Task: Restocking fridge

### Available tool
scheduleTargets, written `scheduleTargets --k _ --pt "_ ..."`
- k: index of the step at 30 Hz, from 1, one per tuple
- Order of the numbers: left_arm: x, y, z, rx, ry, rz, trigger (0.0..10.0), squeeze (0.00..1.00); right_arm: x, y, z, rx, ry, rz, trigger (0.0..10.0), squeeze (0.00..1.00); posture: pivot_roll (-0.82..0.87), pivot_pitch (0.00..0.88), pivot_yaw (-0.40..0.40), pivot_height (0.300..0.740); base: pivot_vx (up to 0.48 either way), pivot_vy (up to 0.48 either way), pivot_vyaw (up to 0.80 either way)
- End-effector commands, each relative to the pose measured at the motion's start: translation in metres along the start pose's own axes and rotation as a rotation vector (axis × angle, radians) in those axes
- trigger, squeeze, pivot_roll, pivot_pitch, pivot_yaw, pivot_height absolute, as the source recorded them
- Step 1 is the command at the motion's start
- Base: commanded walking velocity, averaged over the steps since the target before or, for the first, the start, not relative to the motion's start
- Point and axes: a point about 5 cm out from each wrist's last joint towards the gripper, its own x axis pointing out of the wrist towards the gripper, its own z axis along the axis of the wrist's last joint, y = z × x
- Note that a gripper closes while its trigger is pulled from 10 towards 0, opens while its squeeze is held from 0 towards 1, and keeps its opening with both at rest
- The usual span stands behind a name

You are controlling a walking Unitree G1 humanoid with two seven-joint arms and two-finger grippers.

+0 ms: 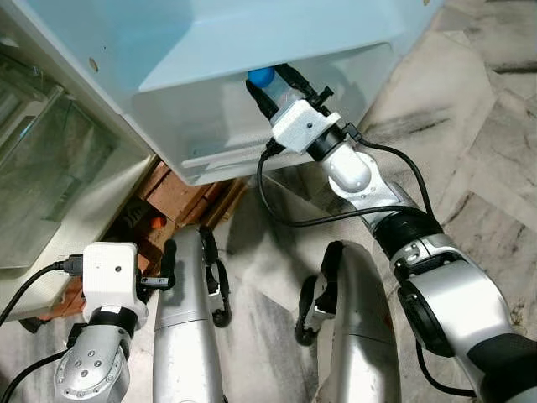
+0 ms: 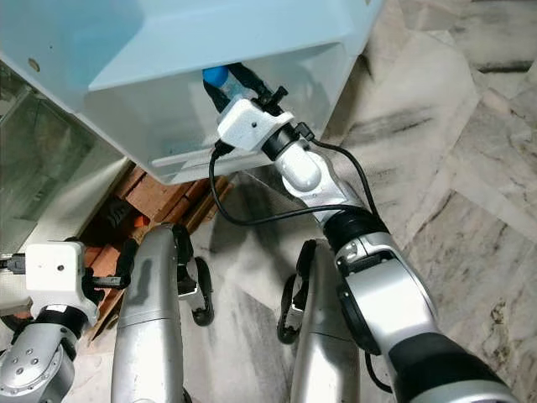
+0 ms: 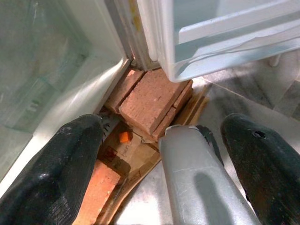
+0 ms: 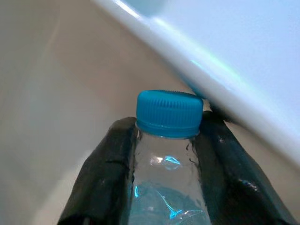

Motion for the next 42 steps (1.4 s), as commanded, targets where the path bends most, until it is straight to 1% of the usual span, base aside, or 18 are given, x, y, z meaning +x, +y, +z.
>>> scheduleTargets --k 1,3,6,7,8,10,14,16,23,24,27,28,29,35,36,37,41,42 --pt "-0.006 0.001 -0.003 0.000 0.024 0.002 10.0 0.00 0.004 0.003 0.008 -0.015 -0.063 0.008 10.0 0.00 0.29 0.479 0.010 0.583 0.000 0.000 0.00" --pt "-0.008 0.004 -0.001 0.006 0.026 0.008 10.0 0.00 -0.003 0.010 0.001 -0.053 -0.030 0.055 10.0 0.00 0.30 0.483 0.016 0.583 0.000 0.000 0.00" --pt "-0.008 0.006 -0.001 0.012 0.031 0.010 10.0 0.00 -0.004 0.015 -0.003 -0.030 0.009 0.055 10.0 0.00 0.30 0.481 0.021 0.583 0.000 0.000 0.00" --pt "-0.008 0.005 -0.002 0.014 0.036 0.007 10.0 0.00 -0.010 0.026 -0.011 -0.042 0.065 0.091 10.0 0.00 0.30 0.480 0.021 0.583 0.000 0.000 0.00" --pt "-0.008 0.005 -0.002 0.014 0.036 0.007 10.0 0.00 -0.010 0.026 -0.011 -0.042 0.065 0.091 10.0 0.00 0.30 0.480 0.021 0.583 0.000 0.000 0.00" --pt "-0.006 0.002 0.000 0.012 0.031 -0.003 10.0 0.00 -0.029 0.041 -0.030 -0.021 0.219 0.108 10.0 0.00 0.31 0.480 0.029 0.583 0.000 0.000 0.00" --pt "-0.006 0.000 0.001 0.011 0.031 -0.009 10.0 0.00 -0.041 0.047 -0.042 -0.032 0.313 0.119 10.0 0.00 0.31 0.479 0.035 0.583 0.000 0.000 0.00" --pt "-0.007 0.000 0.000 0.014 0.038 -0.016 10.0 0.00 -0.044 0.043 -0.048 -0.062 0.361 0.101 10.0 0.00 0.32 0.490 0.047 0.583 0.000 0.000 0.00" --pt "-0.006 0.002 0.001 0.021 0.039 -0.020 10.0 0.00 -0.044 0.031 -0.056 -0.011 0.447 0.014 10.0 0.00 0.32 0.484 0.048 0.583 0.000 0.000 0.00" --pt "-0.004 0.003 0.002 0.023 0.035 -0.018 10.0 0.00 -0.048 0.025 -0.063 0.059 0.524 -0.050 10.0 0.00 0.32 0.484 0.047 0.583 0.000 0.000 0.00" --pt "-0.001 0.002 0.004 0.022 0.027 -0.016 10.0 0.00 -0.057 0.015 -0.074 0.175 0.630 -0.158 10.0 0.00 0.33 0.477 0.046 0.583 0.000 0.000 0.00" --pt "-0.001 0.002 0.004 0.022 0.027 -0.016 10.0 0.00 -0.057 0.015 -0.074 0.175 0.630 -0.158 10.0 0.00 0.33 0.477 0.046 0.583 0.000 0.000 0.00" --pt "0.000 0.002 0.005 0.021 0.025 -0.018 10.0 0.00 -0.064 0.008 -0.081 0.234 0.690 -0.213 10.0 0.00 0.32 0.476 0.046 0.583 0.000 0.000 0.00" --pt "0.004 0.002 0.004 0.023 0.021 -0.024 10.0 0.00 -0.080 -0.005 -0.092 0.326 0.782 -0.332 10.0 0.04 0.32 0.461 0.048 0.583 0.000 0.000 0.00" --pt "0.006 0.002 0.005 0.024 0.018 -0.024 10.0 0.00 -0.082 -0.008 -0.094 0.312 0.792 -0.346 10.0 0.89 0.31 0.453 0.049 0.583 0.000 0.000 0.00" --pt "0.007 0.003 0.005 0.025 0.014 -0.025 10.0 0.00 -0.085 -0.012 -0.095 0.292 0.802 -0.361 10.0 1.00 0.31 0.447 0.048 0.583 0.000 0.000 0.00" --pt "0.012 0.002 0.007 0.026 0.004 -0.028 10.0 0.00 -0.087 -0.022 -0.097 0.256 0.805 -0.398 10.0 1.00 0.31 0.437 0.048 0.583 0.000 0.000 0.00" --pt "0.016 0.001 0.008 0.027 -0.004 -0.029 10.0 0.00 -0.084 -0.031 -0.095 0.223 0.783 -0.417 10.0 1.00 0.30 0.418 0.049 0.583 0.000 0.000 0.00"
